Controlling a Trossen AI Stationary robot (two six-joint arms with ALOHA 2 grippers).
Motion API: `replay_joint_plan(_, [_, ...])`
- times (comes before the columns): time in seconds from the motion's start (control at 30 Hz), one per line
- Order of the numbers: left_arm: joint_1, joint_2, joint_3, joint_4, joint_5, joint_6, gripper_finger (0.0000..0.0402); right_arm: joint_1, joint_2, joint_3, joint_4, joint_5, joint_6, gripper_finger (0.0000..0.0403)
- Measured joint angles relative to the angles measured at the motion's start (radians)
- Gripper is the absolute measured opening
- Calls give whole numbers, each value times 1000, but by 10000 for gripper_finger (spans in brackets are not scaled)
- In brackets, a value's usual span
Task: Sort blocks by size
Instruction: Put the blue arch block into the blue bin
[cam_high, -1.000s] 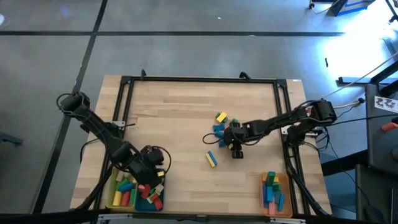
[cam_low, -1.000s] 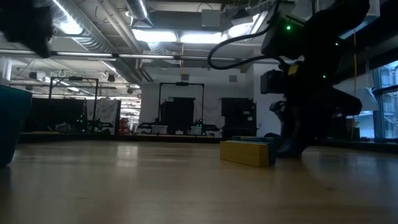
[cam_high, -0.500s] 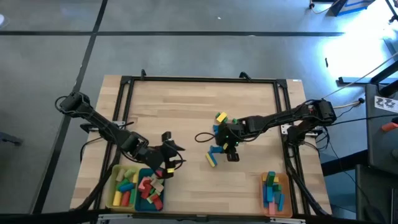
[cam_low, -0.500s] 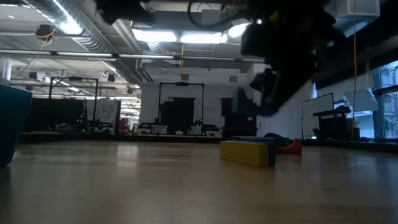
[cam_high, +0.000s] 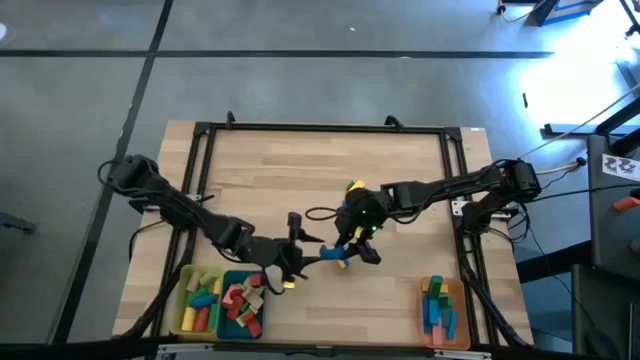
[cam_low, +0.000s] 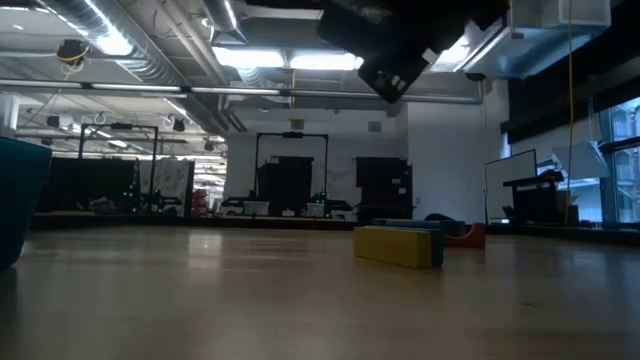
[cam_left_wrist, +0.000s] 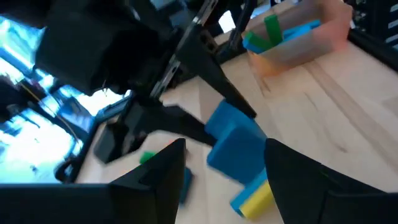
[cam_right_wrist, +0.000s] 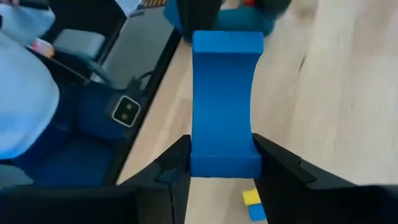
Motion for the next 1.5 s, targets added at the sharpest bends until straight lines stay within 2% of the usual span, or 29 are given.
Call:
replay_joint_plan(0.13, [-6,36,0,81,-2,105,196,2,0,0,3,-8,59,146])
replay_joint_plan(0.3, [-22,42,1,131,1,149,196,-3,0,0,2,113,240,146])
replay_joint_plan(0.53, [-16,42,1,110,2,146,196,0,0,0,7,216,417,146])
replay_joint_plan(0.73, [-8,42,1,106,1,219,196,-1,0,0,6,216,638,147])
replay_joint_plan(0.97, [10,42,1,31,1,220,196,-1,0,0,6,150,940,147])
replay_joint_plan(1.1, [26,42,0,-35,2,174,196,-1,0,0,6,141,999,147])
replay_joint_plan(1.5, [79,42,0,-68,24,197,196,-1,0,0,78,169,1177,147])
